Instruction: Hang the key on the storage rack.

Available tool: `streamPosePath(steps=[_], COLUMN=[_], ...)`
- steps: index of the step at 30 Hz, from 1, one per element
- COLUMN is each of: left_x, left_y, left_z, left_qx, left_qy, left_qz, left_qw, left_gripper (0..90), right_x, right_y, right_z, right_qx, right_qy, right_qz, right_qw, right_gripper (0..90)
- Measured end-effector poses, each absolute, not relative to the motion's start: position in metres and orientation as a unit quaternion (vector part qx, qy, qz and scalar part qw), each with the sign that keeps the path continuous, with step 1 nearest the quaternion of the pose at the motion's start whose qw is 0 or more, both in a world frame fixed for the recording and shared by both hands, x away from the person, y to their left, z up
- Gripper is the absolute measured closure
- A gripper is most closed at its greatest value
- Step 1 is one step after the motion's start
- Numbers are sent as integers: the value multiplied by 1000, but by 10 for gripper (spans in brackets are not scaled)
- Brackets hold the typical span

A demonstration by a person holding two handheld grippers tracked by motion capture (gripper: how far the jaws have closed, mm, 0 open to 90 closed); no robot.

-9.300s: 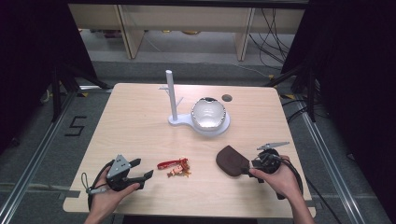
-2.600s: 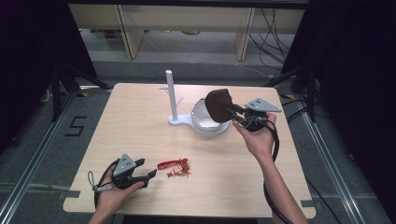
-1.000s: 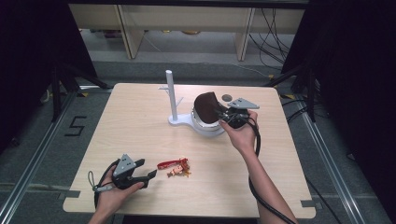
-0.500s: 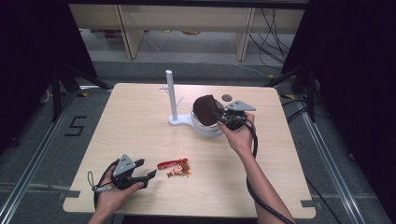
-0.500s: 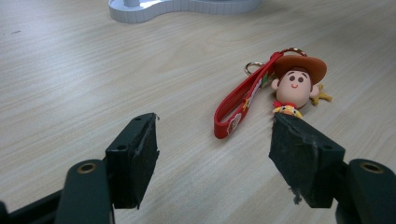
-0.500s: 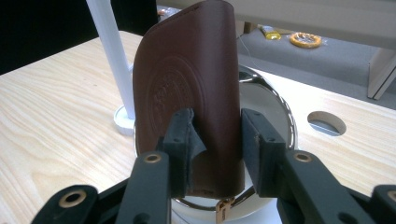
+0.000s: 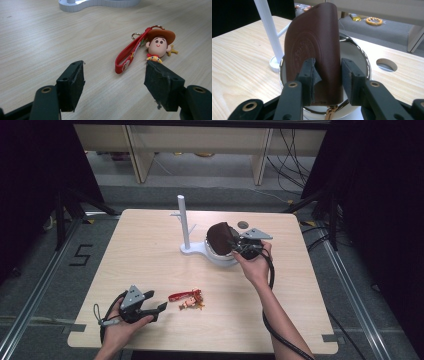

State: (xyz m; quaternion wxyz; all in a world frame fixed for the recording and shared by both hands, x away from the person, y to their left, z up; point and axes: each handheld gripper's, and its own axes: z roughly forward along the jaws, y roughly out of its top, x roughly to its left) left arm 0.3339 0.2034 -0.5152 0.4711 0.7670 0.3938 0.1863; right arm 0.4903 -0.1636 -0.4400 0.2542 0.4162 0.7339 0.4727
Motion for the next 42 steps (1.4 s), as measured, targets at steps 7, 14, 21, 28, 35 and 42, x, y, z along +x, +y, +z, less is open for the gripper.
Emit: streamPosePath(steps=[7, 14, 21, 28, 35, 42], left_x=[334, 334, 333, 333, 332, 333], left_y=[204, 204, 203, 203, 201, 198], left_z=[-516, -516, -515, -515, -513, -508], left_qx=[768, 768, 768, 769, 770, 777], left_qy=[392, 393, 394, 388, 387, 378], left_qz=[186, 187, 187, 185, 184, 184], left_qw=[472, 470, 470, 472, 474, 469], left_gripper=[314, 314, 313, 312, 309, 300], right_x=[493, 494, 495, 489, 477, 466], right_y=[-162, -162, -162, -171, -182, -195], right_z=[-440, -445, -444, -433, -424, -423], right_qx=[415, 411, 412, 410, 407, 415], right_qy=[736, 739, 747, 741, 742, 747], right_qz=[473, 467, 460, 465, 463, 460], right_qw=[250, 258, 245, 257, 263, 242], right_gripper=[649, 638, 529, 554, 724, 848])
